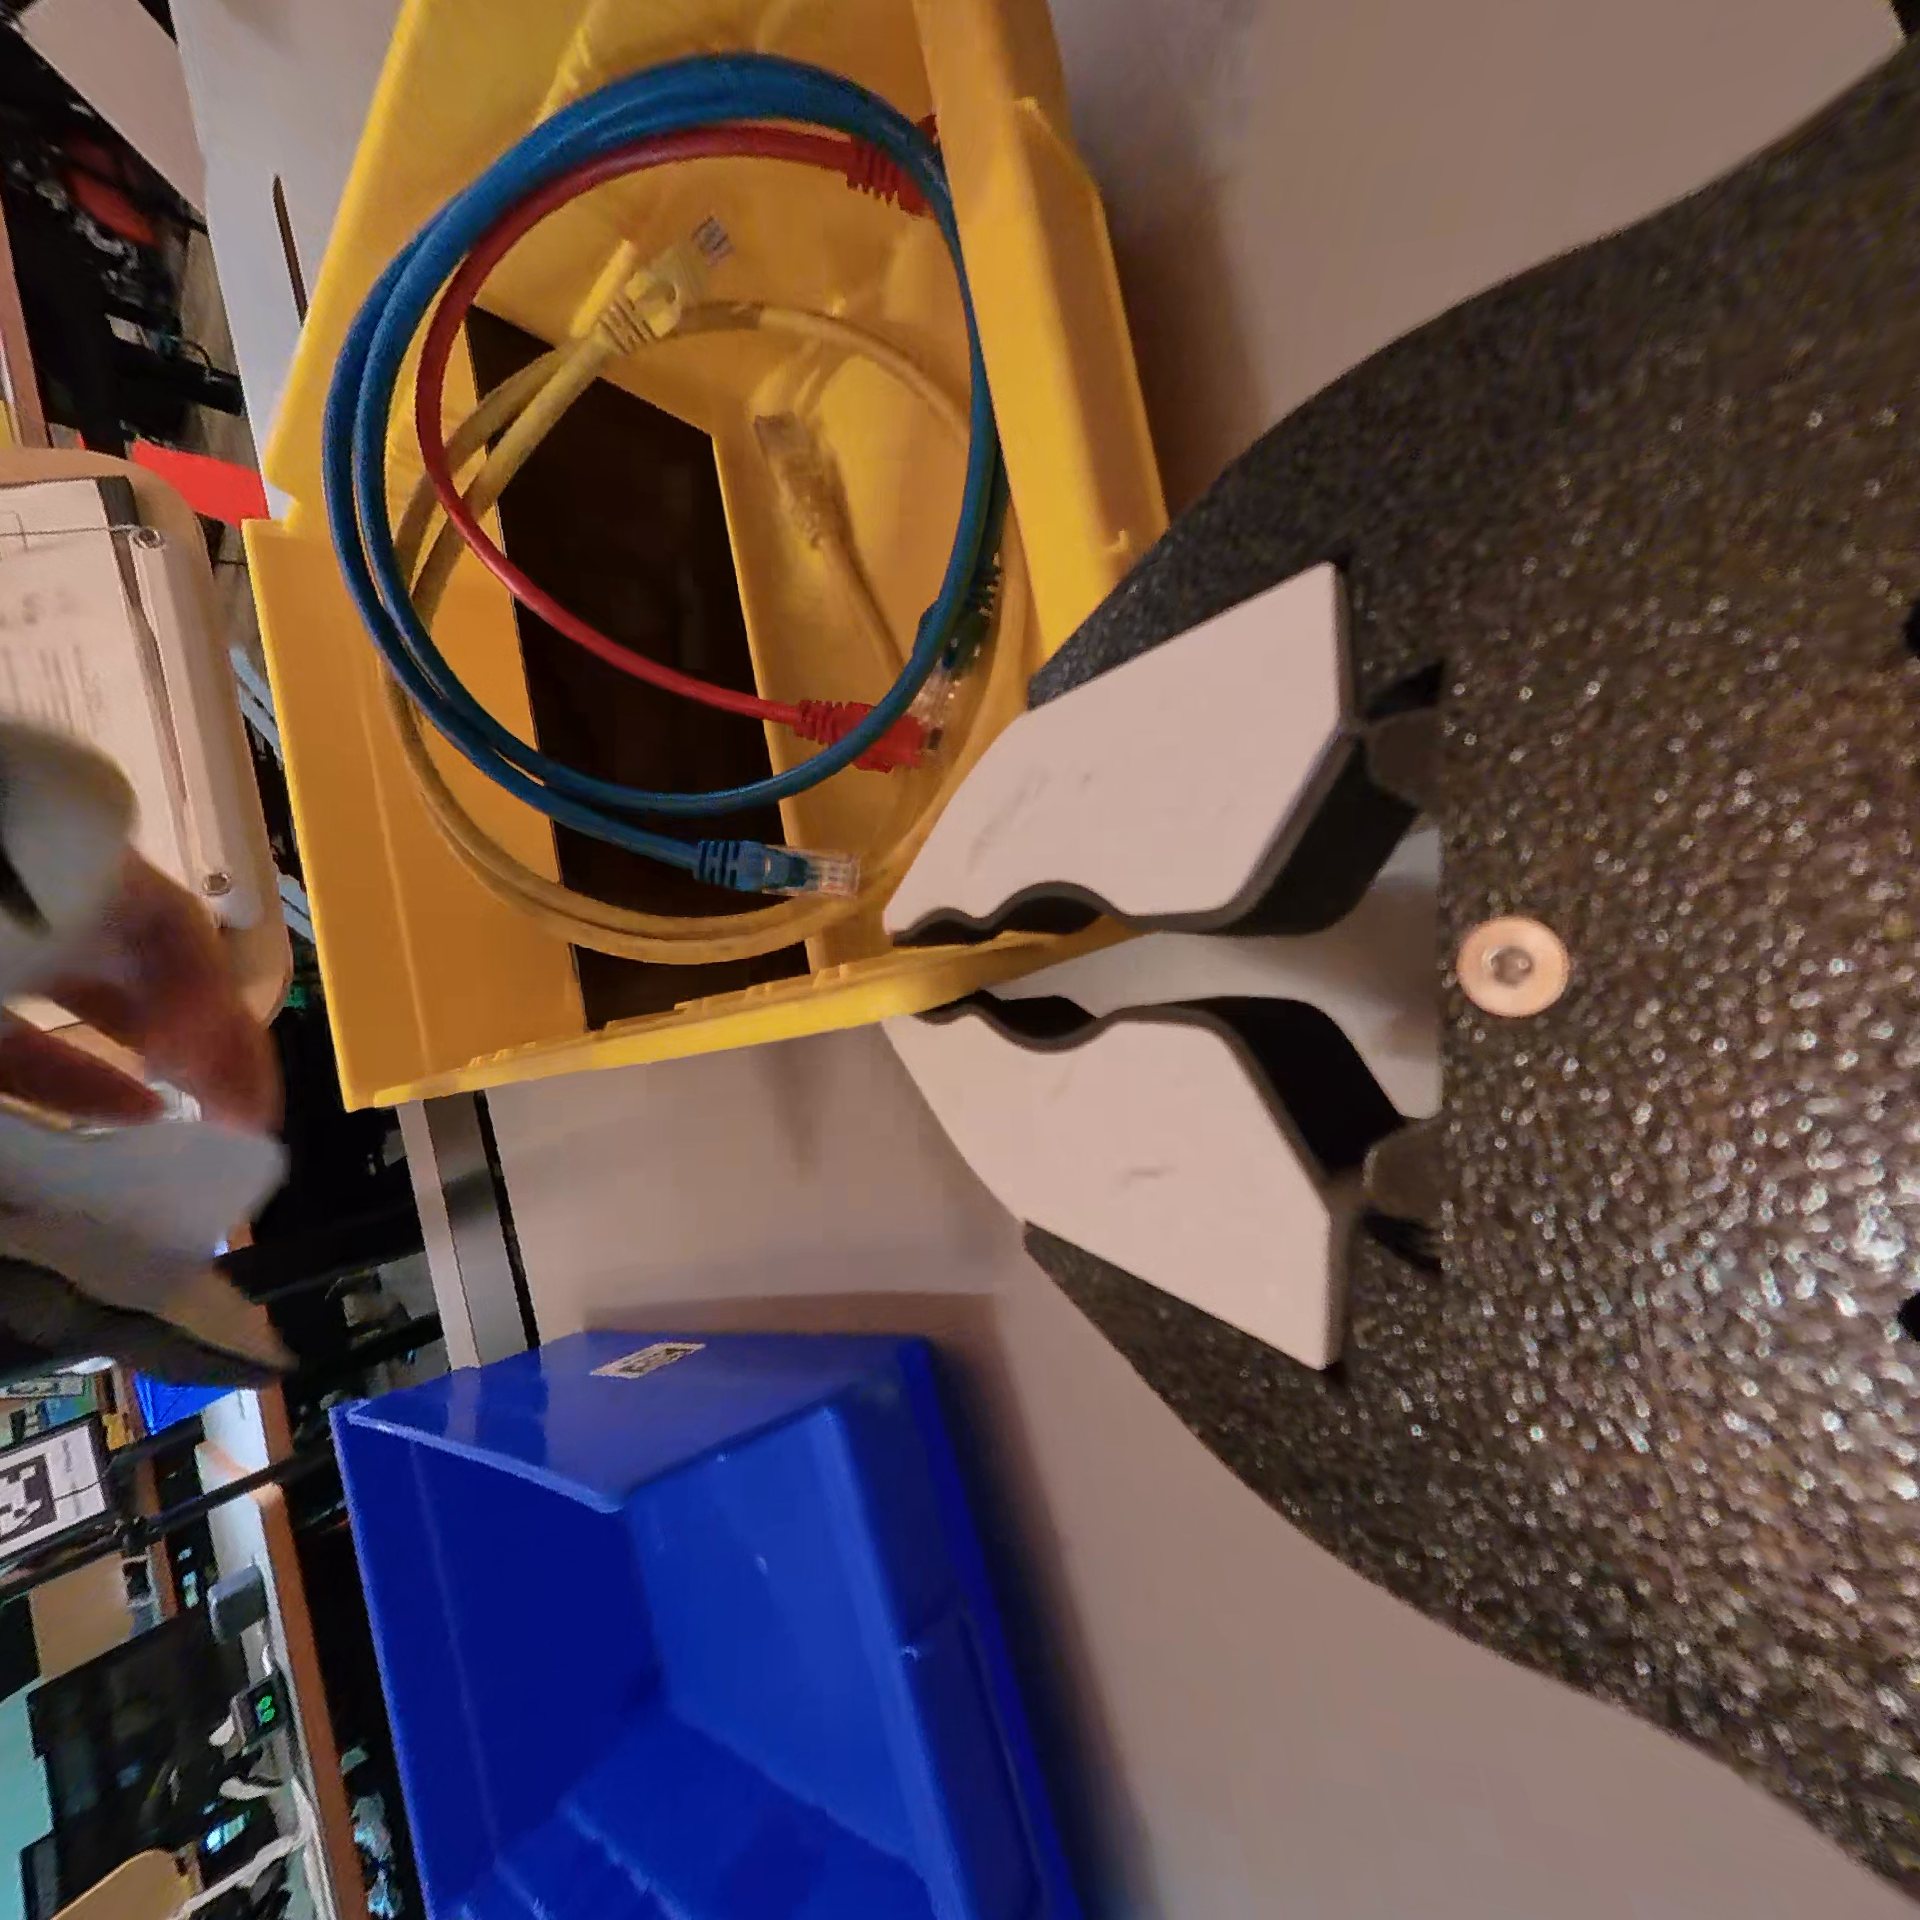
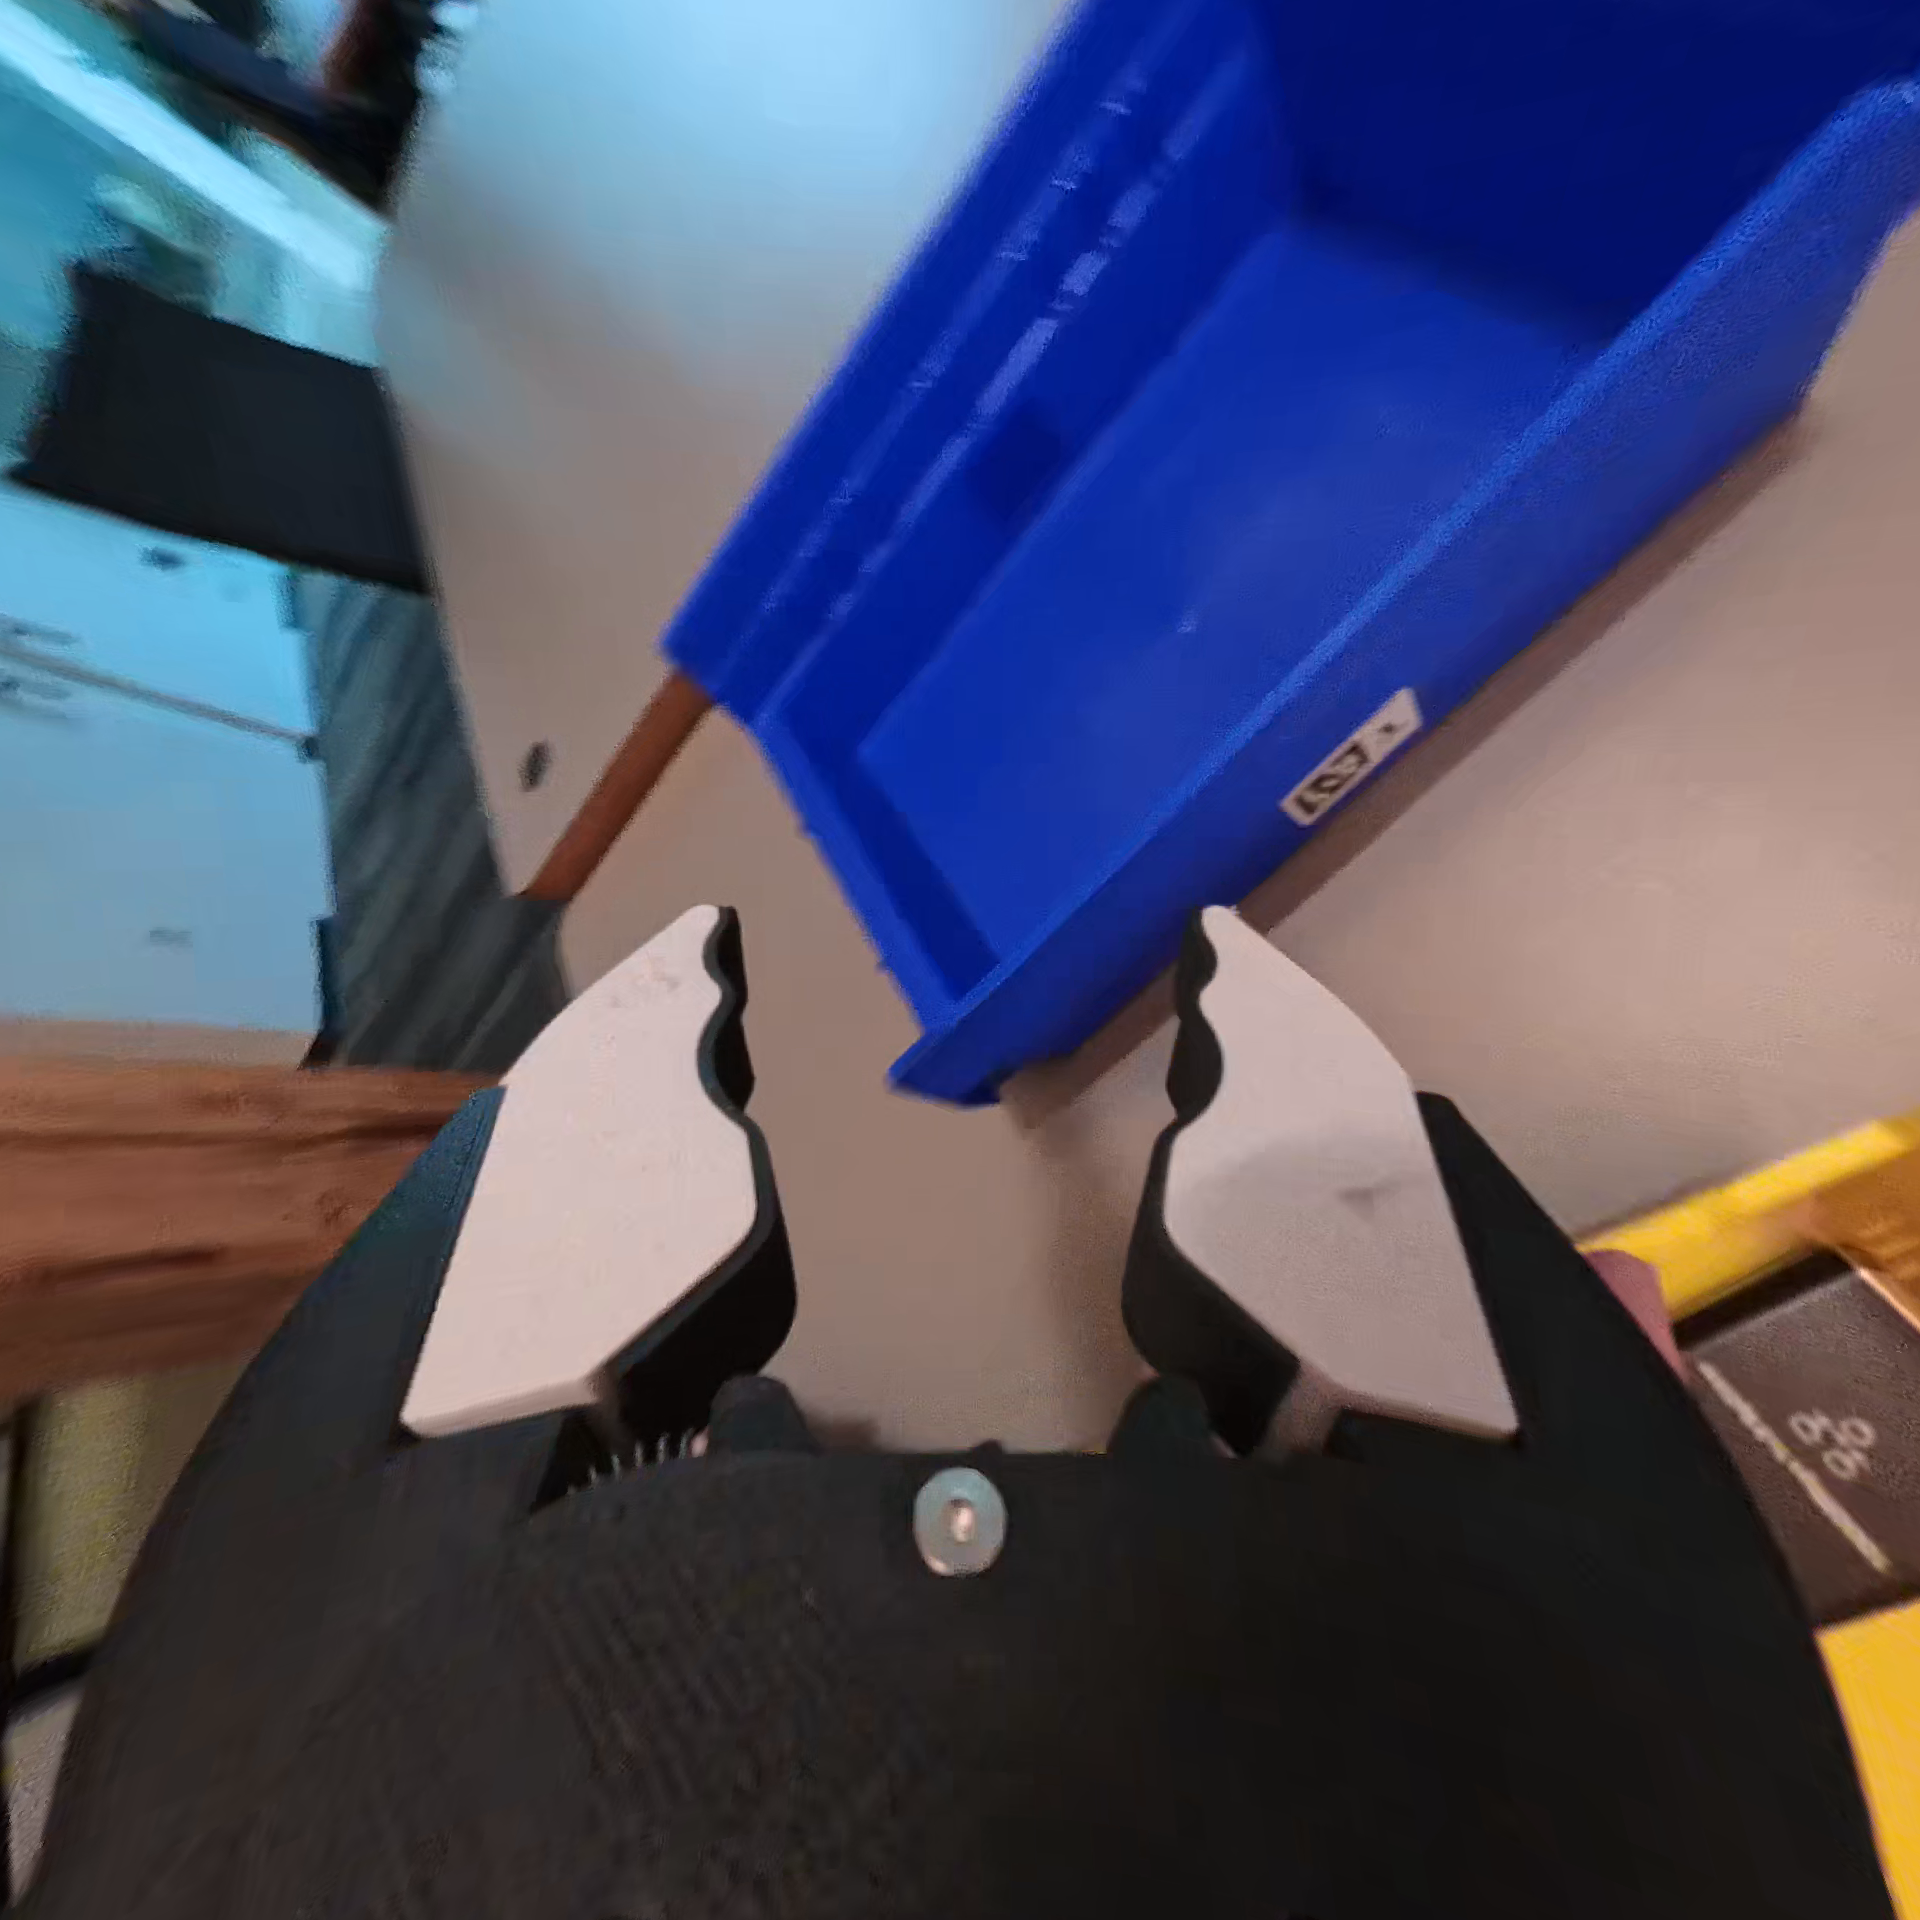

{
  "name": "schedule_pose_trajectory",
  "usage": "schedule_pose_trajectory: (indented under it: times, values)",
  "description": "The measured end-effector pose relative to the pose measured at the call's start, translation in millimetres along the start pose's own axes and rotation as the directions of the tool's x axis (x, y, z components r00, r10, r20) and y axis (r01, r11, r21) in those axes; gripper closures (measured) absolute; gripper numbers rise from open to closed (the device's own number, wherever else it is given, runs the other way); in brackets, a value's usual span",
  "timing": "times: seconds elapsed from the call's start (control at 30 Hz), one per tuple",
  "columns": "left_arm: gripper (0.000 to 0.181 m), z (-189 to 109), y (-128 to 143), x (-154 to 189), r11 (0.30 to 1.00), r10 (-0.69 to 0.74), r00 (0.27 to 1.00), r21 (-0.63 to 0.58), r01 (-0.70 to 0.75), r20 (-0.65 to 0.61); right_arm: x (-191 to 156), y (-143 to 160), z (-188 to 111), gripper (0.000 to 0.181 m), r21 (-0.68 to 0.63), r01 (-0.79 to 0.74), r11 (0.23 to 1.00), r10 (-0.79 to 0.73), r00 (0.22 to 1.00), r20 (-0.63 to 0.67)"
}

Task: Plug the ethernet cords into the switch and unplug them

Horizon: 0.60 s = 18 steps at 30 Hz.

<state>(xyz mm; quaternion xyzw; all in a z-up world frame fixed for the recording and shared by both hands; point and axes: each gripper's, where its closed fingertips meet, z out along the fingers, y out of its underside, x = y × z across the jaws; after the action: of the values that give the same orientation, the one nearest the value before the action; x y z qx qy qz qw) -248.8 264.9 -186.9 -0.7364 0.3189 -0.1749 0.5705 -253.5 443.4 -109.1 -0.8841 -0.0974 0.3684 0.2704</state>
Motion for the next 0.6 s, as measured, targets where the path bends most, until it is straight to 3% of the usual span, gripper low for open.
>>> schedule_pose_trajectory:
  times: [0.13, 0.27, 0.47, 0.57, 0.6]
  values:
    - [0.176, -1.0, -0.3, -1.3, 0.999, 0.039, 0.998, 0.004, -0.040, 0.049, 39.3, -13.2, 47.9, 0.107, -0.014, -0.046, 0.999, 0.042, 0.980, -0.194]
    - [0.175, -1.4, -0.5, -2.2, 0.998, 0.054, 0.996, 0.005, -0.055, 0.069, 63.9, -4.1, 80.4, 0.112, -0.071, -0.066, 0.995, 0.041, 0.951, -0.306]
    - [0.175, -1.1, -0.2, -3.2, 0.999, 0.054, 0.996, 0.004, -0.054, 0.076, 83.7, 17.2, 120.7, 0.104, -0.094, -0.122, 0.988, 0.082, 0.934, -0.347]
    - [0.175, -1.5, -0.2, -3.6, 0.998, 0.060, 0.995, 0.004, -0.061, 0.085, 96.4, 12.5, 115.4, 0.139, -0.099, -0.105, 0.990, 0.051, 0.895, -0.444]
    - [0.175, -1.7, -0.1, -3.8, 0.998, 0.065, 0.994, 0.003, -0.065, 0.090, 97.3, 9.5, 113.1, 0.141, -0.083, -0.112, 0.990, 0.063, 0.890, -0.451]
